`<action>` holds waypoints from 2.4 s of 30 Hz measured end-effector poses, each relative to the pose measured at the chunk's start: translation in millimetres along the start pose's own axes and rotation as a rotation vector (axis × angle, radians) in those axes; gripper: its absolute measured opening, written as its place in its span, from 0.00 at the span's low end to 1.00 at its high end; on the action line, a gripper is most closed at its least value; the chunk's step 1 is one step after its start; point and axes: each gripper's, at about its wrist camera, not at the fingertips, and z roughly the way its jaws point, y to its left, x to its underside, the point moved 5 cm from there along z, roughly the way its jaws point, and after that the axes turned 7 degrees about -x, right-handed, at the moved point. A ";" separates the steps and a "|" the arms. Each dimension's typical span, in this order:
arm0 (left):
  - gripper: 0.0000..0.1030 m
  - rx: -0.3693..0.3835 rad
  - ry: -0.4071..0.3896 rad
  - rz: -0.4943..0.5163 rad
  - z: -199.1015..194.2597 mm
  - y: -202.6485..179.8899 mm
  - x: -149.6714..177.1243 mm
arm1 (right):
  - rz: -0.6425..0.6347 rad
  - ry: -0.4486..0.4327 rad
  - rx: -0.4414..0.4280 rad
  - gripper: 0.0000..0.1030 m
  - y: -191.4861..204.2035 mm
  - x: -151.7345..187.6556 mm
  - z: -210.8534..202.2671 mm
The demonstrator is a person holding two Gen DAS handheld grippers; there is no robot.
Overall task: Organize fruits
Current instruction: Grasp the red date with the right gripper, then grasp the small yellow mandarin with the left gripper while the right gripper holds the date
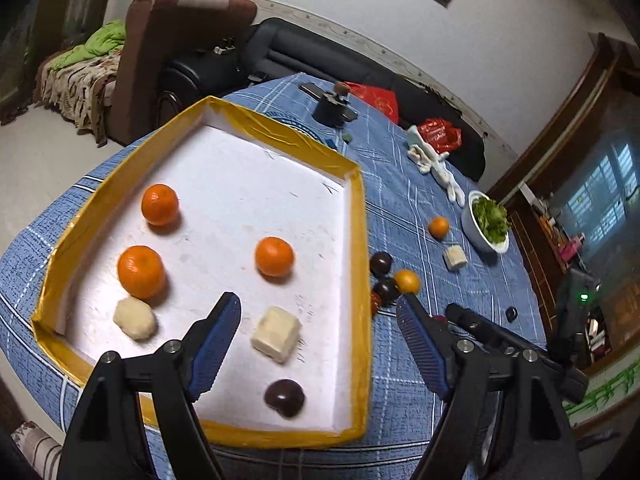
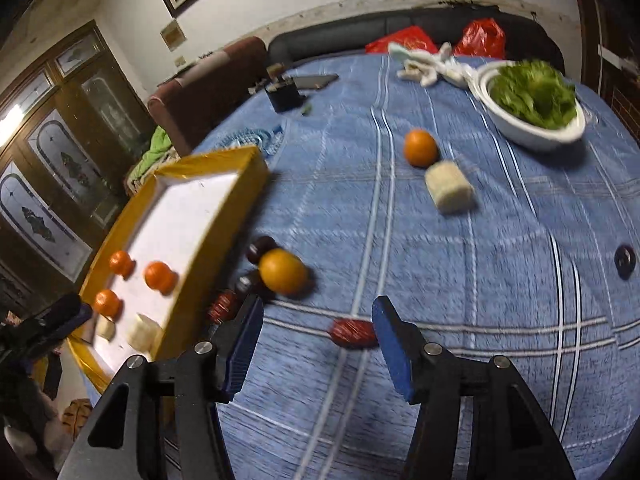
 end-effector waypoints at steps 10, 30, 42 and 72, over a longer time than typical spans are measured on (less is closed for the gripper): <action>0.77 -0.028 -0.006 0.123 4.0 -35.9 8.9 | -0.052 0.044 0.026 0.60 -12.4 13.2 22.8; 0.77 -0.031 0.070 0.393 57.5 -113.8 17.6 | 0.036 -0.039 0.098 0.34 -51.7 5.7 4.8; 0.39 -0.033 0.112 0.511 116.7 -146.7 12.7 | 0.108 -0.041 0.095 0.34 -62.9 7.9 -1.8; 0.28 -0.052 -0.001 0.283 52.8 -89.2 -1.0 | 0.069 -0.128 -0.001 0.34 -41.3 5.6 -16.8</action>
